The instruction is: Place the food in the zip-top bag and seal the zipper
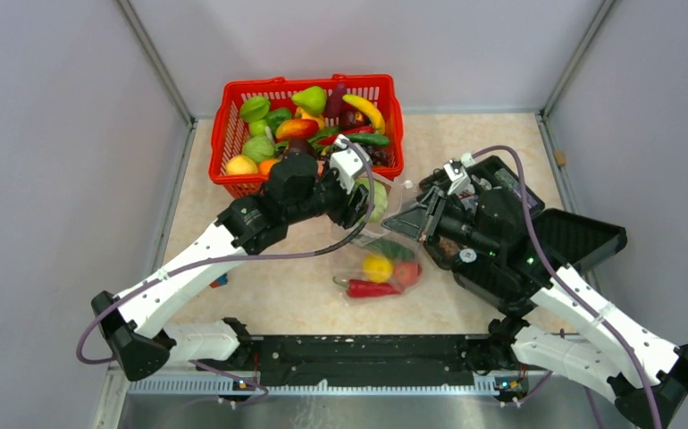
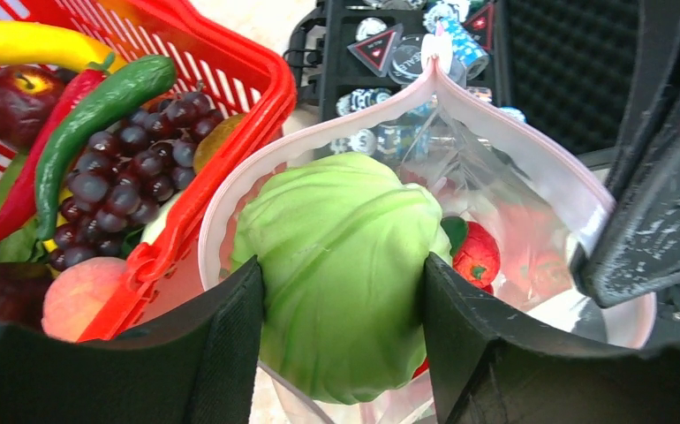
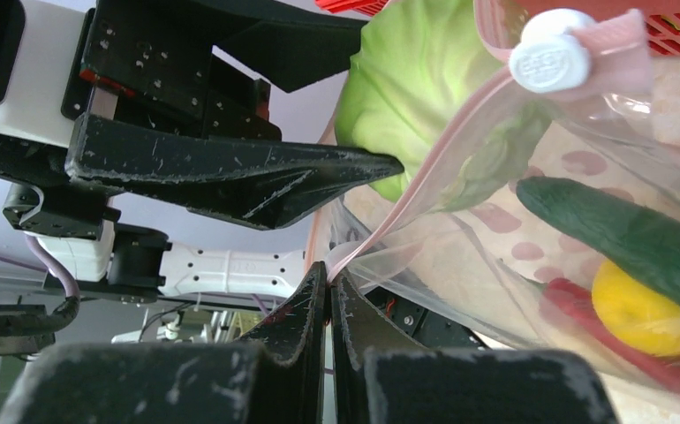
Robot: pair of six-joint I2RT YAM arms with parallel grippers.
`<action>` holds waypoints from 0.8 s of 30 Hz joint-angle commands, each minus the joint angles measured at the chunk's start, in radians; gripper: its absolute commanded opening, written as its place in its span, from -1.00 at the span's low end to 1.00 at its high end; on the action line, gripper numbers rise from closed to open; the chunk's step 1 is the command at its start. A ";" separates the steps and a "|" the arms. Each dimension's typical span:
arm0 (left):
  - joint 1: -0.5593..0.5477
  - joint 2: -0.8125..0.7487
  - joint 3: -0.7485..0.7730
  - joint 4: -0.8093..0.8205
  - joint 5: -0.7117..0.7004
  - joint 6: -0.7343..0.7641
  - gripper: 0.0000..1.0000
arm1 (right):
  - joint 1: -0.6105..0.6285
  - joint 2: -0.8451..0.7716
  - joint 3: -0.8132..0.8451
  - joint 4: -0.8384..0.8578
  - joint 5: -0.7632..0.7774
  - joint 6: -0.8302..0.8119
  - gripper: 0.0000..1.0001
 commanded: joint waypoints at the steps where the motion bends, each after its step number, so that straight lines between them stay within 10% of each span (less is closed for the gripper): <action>1: -0.001 0.008 0.029 0.024 -0.080 0.024 0.24 | 0.011 -0.010 0.052 0.053 -0.007 -0.021 -1.00; 11: -0.002 -0.069 0.016 0.082 0.069 0.001 0.97 | 0.011 -0.006 0.046 0.042 0.013 -0.025 -1.00; 18: -0.002 -0.193 0.003 0.138 0.068 -0.021 0.97 | 0.011 -0.013 0.020 0.082 0.002 -0.037 -1.00; 24: -0.002 -0.297 -0.090 0.213 -0.202 -0.032 0.97 | 0.011 -0.070 -0.033 0.257 -0.052 -0.041 -1.00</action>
